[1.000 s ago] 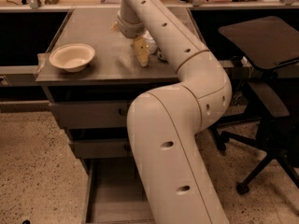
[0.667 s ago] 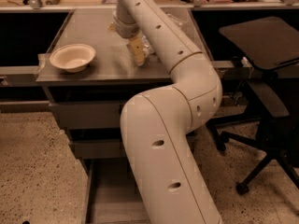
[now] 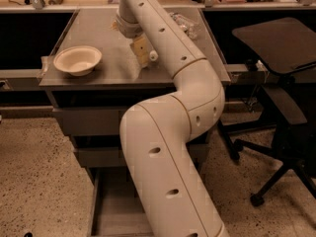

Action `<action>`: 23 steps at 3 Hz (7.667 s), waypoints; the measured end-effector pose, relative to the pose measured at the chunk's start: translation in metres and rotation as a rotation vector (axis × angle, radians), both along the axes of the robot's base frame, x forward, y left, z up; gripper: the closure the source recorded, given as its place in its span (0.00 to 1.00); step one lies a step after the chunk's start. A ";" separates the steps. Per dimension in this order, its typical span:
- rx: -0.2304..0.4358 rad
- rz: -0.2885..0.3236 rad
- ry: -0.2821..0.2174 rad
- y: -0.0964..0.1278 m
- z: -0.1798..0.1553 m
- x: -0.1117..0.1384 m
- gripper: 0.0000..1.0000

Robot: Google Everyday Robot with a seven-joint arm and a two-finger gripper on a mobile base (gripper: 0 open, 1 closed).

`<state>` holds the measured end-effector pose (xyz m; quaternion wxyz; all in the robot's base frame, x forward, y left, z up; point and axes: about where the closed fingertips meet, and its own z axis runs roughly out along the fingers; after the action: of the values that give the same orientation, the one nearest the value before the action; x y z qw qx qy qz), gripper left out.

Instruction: Place blue plastic bottle into bottom drawer

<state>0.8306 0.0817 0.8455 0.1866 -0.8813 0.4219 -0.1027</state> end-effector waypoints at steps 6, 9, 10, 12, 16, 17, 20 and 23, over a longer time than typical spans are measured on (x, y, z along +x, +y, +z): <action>-0.018 0.203 -0.088 -0.072 0.038 -0.015 0.00; -0.056 0.317 -0.090 -0.065 0.013 -0.009 0.27; -0.057 0.315 -0.079 -0.061 0.006 -0.008 0.50; -0.043 0.195 0.033 -0.031 0.005 -0.027 1.00; 0.216 0.184 0.116 0.003 0.040 -0.075 1.00; 0.188 0.216 0.169 0.023 0.020 -0.096 0.73; 0.187 0.216 0.172 0.023 0.017 -0.096 0.04; 0.110 0.161 0.154 -0.004 0.026 -0.090 0.00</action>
Offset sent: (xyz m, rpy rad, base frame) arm -0.0266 -0.0567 0.0624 0.0031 -0.0876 0.0596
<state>0.7407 0.0781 0.8712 0.2090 -0.9061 0.3679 0.0039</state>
